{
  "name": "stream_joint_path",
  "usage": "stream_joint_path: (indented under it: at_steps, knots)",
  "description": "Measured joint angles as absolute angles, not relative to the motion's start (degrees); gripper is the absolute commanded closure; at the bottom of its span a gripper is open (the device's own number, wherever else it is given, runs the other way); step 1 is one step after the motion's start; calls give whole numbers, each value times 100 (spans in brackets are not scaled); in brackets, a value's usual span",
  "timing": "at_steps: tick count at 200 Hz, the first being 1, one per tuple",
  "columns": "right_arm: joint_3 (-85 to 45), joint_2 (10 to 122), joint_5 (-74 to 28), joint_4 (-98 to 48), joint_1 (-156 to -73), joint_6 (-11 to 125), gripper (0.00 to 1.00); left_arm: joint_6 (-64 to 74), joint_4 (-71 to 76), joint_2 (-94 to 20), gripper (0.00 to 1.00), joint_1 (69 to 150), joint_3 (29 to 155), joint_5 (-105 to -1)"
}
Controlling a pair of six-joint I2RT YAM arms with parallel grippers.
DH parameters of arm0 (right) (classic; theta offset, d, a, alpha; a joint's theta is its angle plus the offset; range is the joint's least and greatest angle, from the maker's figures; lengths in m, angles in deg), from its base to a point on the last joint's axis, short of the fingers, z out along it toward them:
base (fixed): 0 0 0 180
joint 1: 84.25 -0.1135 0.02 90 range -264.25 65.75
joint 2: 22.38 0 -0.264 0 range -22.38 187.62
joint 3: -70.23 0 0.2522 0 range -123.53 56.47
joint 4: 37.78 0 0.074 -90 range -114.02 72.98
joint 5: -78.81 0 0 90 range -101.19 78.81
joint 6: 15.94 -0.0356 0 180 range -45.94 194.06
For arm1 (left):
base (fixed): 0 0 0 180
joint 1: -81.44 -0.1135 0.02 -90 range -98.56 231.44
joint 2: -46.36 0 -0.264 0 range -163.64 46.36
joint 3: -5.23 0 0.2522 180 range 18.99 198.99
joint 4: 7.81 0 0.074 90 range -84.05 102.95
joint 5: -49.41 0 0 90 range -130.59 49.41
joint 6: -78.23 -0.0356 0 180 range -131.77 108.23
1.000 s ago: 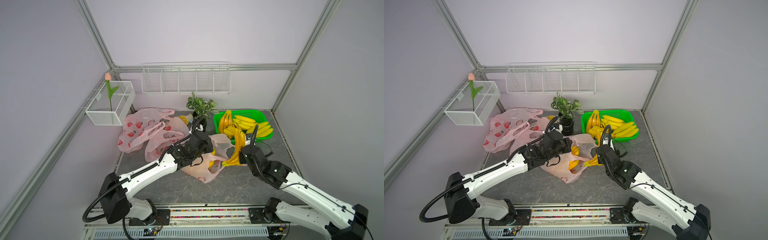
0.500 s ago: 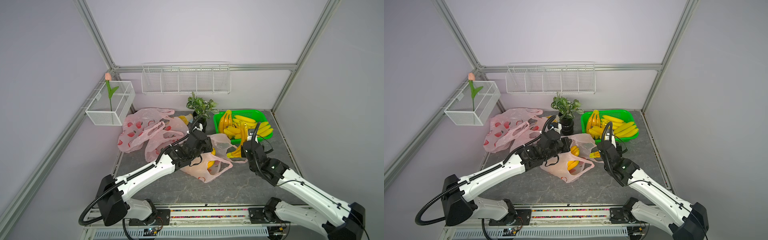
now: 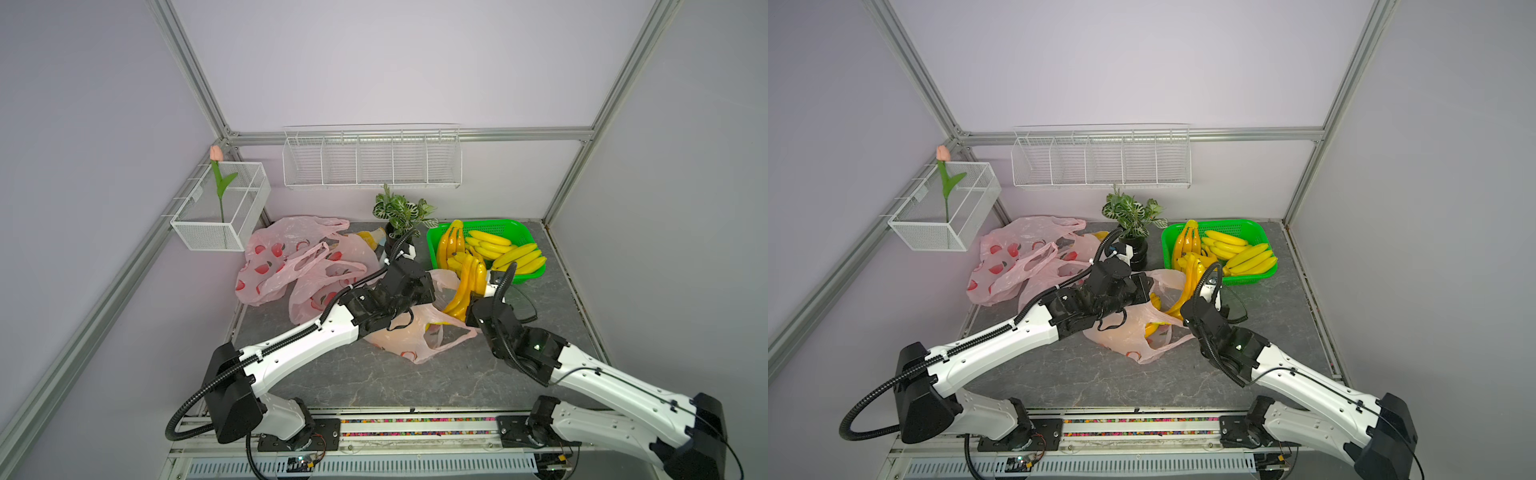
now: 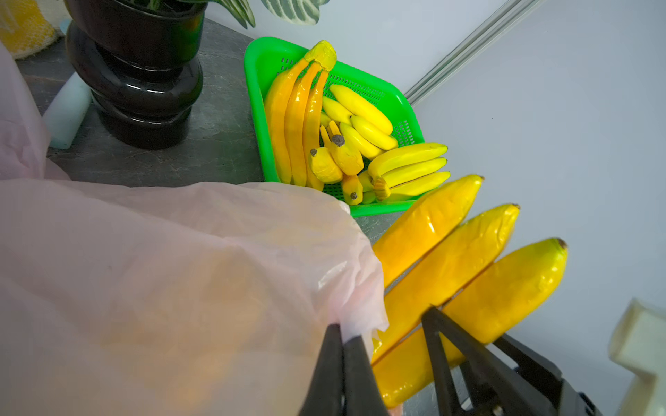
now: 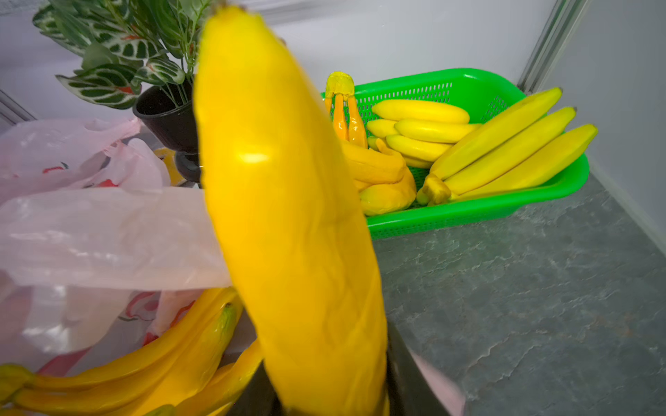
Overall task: Place the banana into a plastic bag & tie a knot
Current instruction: Place the banana into the plastic bag.
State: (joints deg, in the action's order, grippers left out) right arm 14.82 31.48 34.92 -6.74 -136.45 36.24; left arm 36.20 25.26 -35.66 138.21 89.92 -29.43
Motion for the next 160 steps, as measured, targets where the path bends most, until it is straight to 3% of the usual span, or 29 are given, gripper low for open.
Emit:
stream_joint_path:
  at_steps: [51,98,160]
  knots:
    - [1902,2521,3111,-624,-14021,2828,79,3672,2718,-3758,100,13823,9200,-2749]
    - [2204,2567,3048,-958,-14666,2727,79,3696,2856,-3983,100,13819,9482,-2600]
    - [2575,2873,2709,-1666,-14817,2732,79,3707,2814,-4175,100,13819,9541,-2602]
